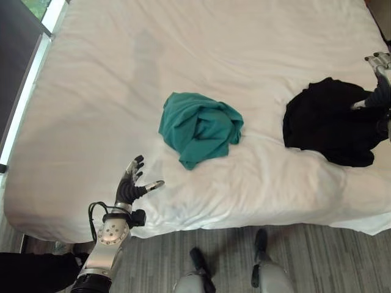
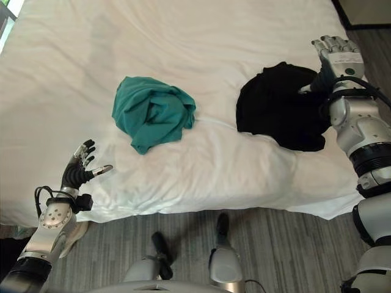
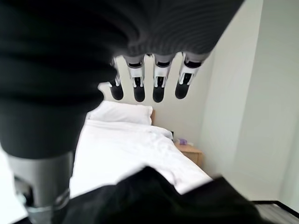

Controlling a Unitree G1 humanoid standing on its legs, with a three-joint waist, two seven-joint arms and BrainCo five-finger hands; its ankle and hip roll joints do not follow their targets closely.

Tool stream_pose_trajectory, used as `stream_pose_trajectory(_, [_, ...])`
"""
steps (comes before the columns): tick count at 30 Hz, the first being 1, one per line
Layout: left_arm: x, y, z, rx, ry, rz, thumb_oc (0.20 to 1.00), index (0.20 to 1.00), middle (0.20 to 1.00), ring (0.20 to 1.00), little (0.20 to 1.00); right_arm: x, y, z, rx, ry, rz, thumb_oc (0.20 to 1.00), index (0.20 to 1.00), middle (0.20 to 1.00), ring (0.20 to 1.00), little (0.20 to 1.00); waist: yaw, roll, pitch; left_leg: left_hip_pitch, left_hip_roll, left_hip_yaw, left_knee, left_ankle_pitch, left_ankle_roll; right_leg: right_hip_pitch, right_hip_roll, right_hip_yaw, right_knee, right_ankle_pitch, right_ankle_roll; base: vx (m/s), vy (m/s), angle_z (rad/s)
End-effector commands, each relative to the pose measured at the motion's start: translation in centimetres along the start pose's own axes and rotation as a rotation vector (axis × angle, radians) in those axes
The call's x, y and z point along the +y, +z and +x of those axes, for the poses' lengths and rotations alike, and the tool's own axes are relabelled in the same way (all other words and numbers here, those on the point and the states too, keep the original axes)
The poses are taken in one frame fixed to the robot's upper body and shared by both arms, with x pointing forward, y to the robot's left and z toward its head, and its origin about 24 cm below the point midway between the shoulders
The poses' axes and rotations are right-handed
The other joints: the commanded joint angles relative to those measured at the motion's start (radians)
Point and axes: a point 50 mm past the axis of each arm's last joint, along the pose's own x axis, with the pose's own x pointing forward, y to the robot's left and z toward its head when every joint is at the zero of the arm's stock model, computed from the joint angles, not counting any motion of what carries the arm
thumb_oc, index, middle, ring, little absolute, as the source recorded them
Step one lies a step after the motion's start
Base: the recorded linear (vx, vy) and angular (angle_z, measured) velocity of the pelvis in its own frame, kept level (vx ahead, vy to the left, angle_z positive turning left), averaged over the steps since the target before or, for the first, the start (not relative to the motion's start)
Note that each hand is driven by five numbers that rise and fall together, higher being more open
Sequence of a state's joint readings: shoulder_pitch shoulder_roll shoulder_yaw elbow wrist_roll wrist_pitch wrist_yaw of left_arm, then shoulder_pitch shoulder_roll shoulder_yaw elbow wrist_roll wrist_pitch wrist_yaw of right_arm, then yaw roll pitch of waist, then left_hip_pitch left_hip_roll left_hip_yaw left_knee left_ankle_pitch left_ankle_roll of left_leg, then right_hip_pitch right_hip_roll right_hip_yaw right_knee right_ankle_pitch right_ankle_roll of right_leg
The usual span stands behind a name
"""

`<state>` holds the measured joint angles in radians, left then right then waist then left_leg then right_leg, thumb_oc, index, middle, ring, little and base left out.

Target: Pick up bed clothes into laundry basket.

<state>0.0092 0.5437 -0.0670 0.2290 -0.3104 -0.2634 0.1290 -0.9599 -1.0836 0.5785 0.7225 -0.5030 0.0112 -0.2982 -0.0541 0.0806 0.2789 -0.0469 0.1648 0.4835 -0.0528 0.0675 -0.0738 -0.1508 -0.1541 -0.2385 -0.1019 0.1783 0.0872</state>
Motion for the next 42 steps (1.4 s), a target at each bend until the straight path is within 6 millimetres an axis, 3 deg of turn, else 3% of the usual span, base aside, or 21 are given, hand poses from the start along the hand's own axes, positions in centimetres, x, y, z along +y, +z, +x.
stream_pose_trajectory(1, [0.9, 2.2, 0.4, -0.124, 0.012, -0.015, 1.0, 1.0, 1.0, 1.0, 1.0, -2.7, -0.8, 1.1, 0.022, -0.078, 0.0, 1.0, 1.0, 1.0, 1.0, 1.0, 0.006, 0.003, 0.006, -0.009, 0.098, -0.01, -0.034, 0.1, -0.168, 0.035, -0.024, -0.009, 0.015, -0.163, 0.071, -0.01, -0.089, 0.03])
stream_pose_trajectory(6, [1.1, 2.4, 0.7, -0.137, 0.011, -0.015, 1.0, 1.0, 1.0, 1.0, 1.0, -2.0, -2.1, 0.9, 0.085, -0.048, 0.035, 1.0, 1.0, 1.0, 1.0, 1.0, 0.008, 0.047, 0.034, -0.054, 0.113, -0.013, -0.034, 0.147, -0.187, 0.003, -0.018, -0.021, 0.015, -0.17, 0.073, -0.04, -0.089, 0.08])
stream_pose_trajectory(21, [3.0, 2.5, 1.2, -0.133, 0.04, 0.013, 1.0, 1.0, 1.0, 1.0, 1.0, -1.8, -6.0, 0.4, 0.234, 0.048, 0.046, 1.0, 1.0, 1.0, 1.0, 1.0, 0.011, 0.169, 0.069, -0.155, 0.112, -0.009, -0.034, 0.249, -0.188, -0.092, -0.045, -0.032, 0.015, -0.174, 0.097, -0.03, -0.009, 0.02])
stream_pose_trajectory(22, [3.4, 2.6, 1.3, -0.135, 0.048, 0.019, 1.0, 1.0, 1.0, 1.0, 1.0, -1.7, -6.1, 0.3, 0.239, 0.059, 0.046, 0.351, 0.351, 0.351, 0.351, 0.351, 0.012, 0.178, 0.068, -0.158, 0.113, -0.009, -0.034, 0.254, -0.188, -0.095, -0.046, -0.033, 0.015, -0.175, 0.098, -0.04, 0.015, -0.01])
stream_pose_trajectory(23, [3.6, 2.8, 1.3, -0.141, 0.055, 0.023, 1.0, 1.0, 1.0, 1.0, 1.0, -1.8, -6.2, 0.4, 0.243, 0.061, 0.055, 0.351, 0.351, 0.351, 0.351, 0.351, 0.013, 0.185, 0.068, -0.16, 0.114, -0.009, -0.034, 0.26, -0.188, -0.096, -0.047, -0.033, 0.015, -0.176, 0.099, -0.05, 0.018, -0.02])
stream_pose_trajectory(24, [3.7, 2.8, 1.4, -0.143, 0.059, 0.022, 1.0, 1.0, 1.0, 1.0, 1.0, -1.6, -6.2, 0.3, 0.248, 0.068, 0.063, 0.2, 0.2, 0.2, 0.2, 0.2, 0.015, 0.192, 0.067, -0.161, 0.115, -0.009, -0.034, 0.264, -0.188, -0.098, -0.046, -0.033, 0.015, -0.176, 0.099, -0.05, 0.013, -0.01])
stream_pose_trajectory(27, [4.0, 4.0, 1.7, -0.195, 0.072, 0.022, 1.0, 1.0, 1.0, 1.0, 1.0, -0.6, -6.0, -0.1, 0.242, 0.104, 0.074, 0.2, 0.2, 0.2, 0.2, 0.2, 0.017, 0.201, 0.068, -0.153, 0.116, -0.012, -0.034, 0.266, -0.188, -0.089, -0.05, -0.033, 0.015, -0.181, 0.1, -0.05, 0.004, -0.01])
stream_pose_trajectory(29, [4.2, 5.9, 2.0, -0.284, 0.09, 0.0, 1.0, 1.0, 1.0, 1.0, 1.0, 1.5, -5.4, -1.1, 0.226, 0.134, 0.133, 0.2, 0.2, 0.2, 0.2, 0.2, 0.007, 0.205, 0.068, -0.123, 0.119, -0.012, -0.034, 0.255, -0.188, -0.06, -0.044, -0.033, 0.015, -0.189, 0.095, 0.0, 0.0, 0.0])
stream_pose_trajectory(30, [4.3, 5.9, 1.9, -0.283, 0.088, 0.003, 1.0, 1.0, 1.0, 1.0, 1.0, 1.6, -5.4, -1.2, 0.228, 0.136, 0.136, 0.2, 0.2, 0.2, 0.2, 0.2, 0.008, 0.202, 0.069, -0.121, 0.12, -0.013, -0.034, 0.254, -0.188, -0.057, -0.044, -0.033, 0.015, -0.19, 0.095, 0.02, -0.001, 0.04])
stream_pose_trajectory(31, [4.5, 7.2, 2.0, -0.339, 0.097, 0.014, 1.0, 1.0, 1.0, 1.0, 1.0, 2.3, -4.7, -1.6, 0.196, 0.134, 0.171, 0.2, 0.2, 0.2, 0.2, 0.2, 0.0, 0.204, 0.067, -0.107, 0.122, -0.011, -0.034, 0.249, -0.188, -0.045, -0.041, -0.033, 0.015, -0.192, 0.094, 0.03, 0.003, 0.06])
stream_pose_trajectory(33, [5.0, 9.7, 1.8, -0.446, 0.118, 0.068, 1.0, 1.0, 1.0, 1.0, 1.0, 4.2, -3.1, -3.4, 0.136, 0.14, 0.284, 0.2, 0.2, 0.2, 0.2, 0.2, -0.012, 0.19, 0.06, -0.073, 0.128, -0.007, -0.034, 0.234, -0.188, -0.013, -0.03, -0.031, 0.015, -0.194, 0.088, 0.06, -0.019, 0.06])
stream_pose_trajectory(35, [6.0, 12.5, 1.9, -0.557, 0.188, 0.187, 1.0, 1.0, 1.0, 1.0, 1.0, 6.0, -0.8, -6.4, 0.037, 0.148, 0.393, 0.2, 0.2, 0.2, 0.2, 0.2, -0.042, 0.163, 0.051, -0.031, 0.143, 0.017, -0.034, 0.217, -0.188, 0.017, -0.016, -0.039, 0.015, -0.18, 0.073, 0.04, -0.063, 0.1])
stream_pose_trajectory(36, [5.8, 12.6, 2.0, -0.559, 0.18, 0.192, 1.0, 1.0, 1.0, 1.0, 1.0, 6.1, -1.1, -6.8, 0.046, 0.15, 0.395, 0.2, 0.2, 0.2, 0.2, 0.2, -0.035, 0.159, 0.05, -0.028, 0.143, 0.016, -0.034, 0.216, -0.188, 0.021, -0.016, -0.039, 0.015, -0.181, 0.073, 0.06, -0.079, -0.02])
stream_pose_trajectory(37, [6.4, 13.6, 2.3, -0.591, 0.261, 0.3, 1.0, 1.0, 1.0, 1.0, 1.0, 7.6, 0.6, -9.3, 0.017, 0.163, 0.533, 0.2, 0.2, 0.2, 0.2, 0.2, -0.07, 0.139, 0.041, 0.0, 0.15, 0.026, -0.034, 0.196, -0.188, 0.042, -0.007, -0.036, 0.015, -0.182, 0.067, 0.07, -0.04, -0.1])
stream_pose_trajectory(39, [6.1, 13.7, 2.5, -0.594, 0.251, 0.304, 1.0, 1.0, 1.0, 1.0, 1.0, 7.7, 0.3, -9.8, 0.029, 0.165, 0.534, 0.2, 0.2, 0.2, 0.2, 0.2, -0.058, 0.135, 0.04, 0.005, 0.149, 0.026, -0.034, 0.196, -0.188, 0.047, -0.008, -0.036, 0.015, -0.183, 0.068, 0.06, -0.032, -0.03])
stream_pose_trajectory(40, [6.7, 14.2, 3.0, -0.584, 0.328, 0.453, 1.0, 1.0, 1.0, 1.0, 1.0, 8.9, 3.0, -12.7, -0.065, 0.228, 0.593, 0.2, 0.2, 0.2, 0.2, 0.2, -0.082, 0.115, 0.029, 0.03, 0.154, 0.037, -0.034, 0.181, -0.188, 0.062, -0.001, -0.032, 0.015, -0.184, 0.064, 0.07, -0.023, -0.13])
stream_pose_trajectory(42, [7.1, 14.6, 3.3, -0.578, 0.356, 0.593, 1.0, 1.0, 1.0, 1.0, 1.0, 10.0, 6.1, -16.1, -0.17, 0.327, 0.679, 0.2, 0.2, 0.2, 0.2, 0.2, -0.095, 0.101, 0.018, 0.052, 0.156, 0.045, -0.034, 0.176, -0.188, 0.075, 0.004, -0.023, 0.015, -0.184, 0.06, 0.06, 0.009, -0.15])
